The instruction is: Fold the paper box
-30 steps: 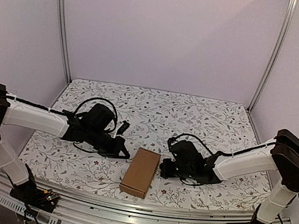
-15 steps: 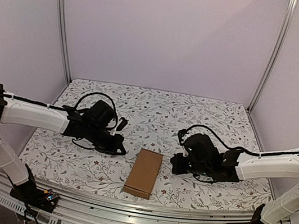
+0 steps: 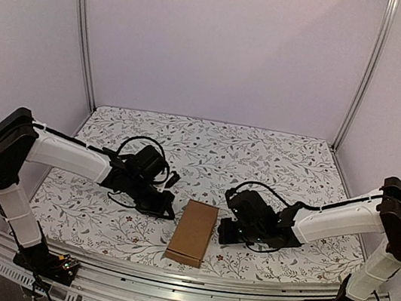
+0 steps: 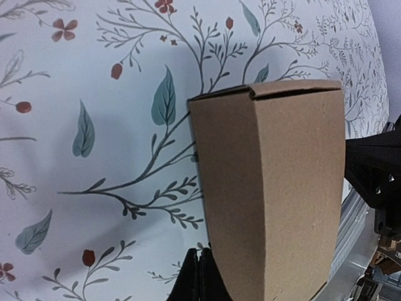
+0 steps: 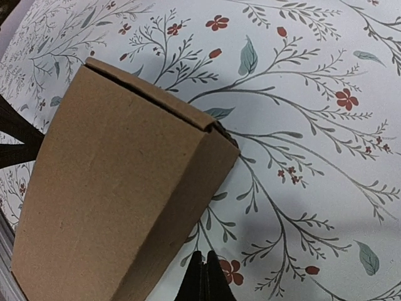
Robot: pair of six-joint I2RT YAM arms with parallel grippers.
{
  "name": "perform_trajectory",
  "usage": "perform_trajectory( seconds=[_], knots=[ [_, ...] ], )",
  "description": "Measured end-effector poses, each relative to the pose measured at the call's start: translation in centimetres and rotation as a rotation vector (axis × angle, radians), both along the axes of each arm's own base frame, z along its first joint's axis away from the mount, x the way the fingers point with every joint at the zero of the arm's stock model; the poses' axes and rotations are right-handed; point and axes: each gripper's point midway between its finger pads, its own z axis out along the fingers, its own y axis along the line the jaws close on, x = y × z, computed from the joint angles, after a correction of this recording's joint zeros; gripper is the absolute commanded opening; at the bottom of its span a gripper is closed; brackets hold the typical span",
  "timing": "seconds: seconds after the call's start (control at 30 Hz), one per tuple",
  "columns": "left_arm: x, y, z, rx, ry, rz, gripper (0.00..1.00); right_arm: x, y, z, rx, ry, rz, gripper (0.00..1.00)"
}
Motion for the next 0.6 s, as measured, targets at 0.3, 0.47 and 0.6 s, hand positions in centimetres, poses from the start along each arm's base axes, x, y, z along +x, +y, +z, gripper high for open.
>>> perform_trajectory(
  seconds=[0.3, 0.47, 0.6],
  knots=[
    [1.6, -2.1, 0.2, -0.033, -0.011, -0.009, 0.0, 1.7, 2.6, 0.9, 0.046, -0.021, -0.023, 0.03],
    [2.7, -2.7, 0.2, -0.024, -0.024, 0.001, 0.0, 3.4, 2.2, 0.2, 0.017, -0.032, -0.063, 0.02],
    [4.5, -3.4, 0.5, -0.023, -0.048, 0.023, 0.0, 5.6, 1.6, 0.3, -0.001, -0.047, -0.095, 0.01]
  ],
)
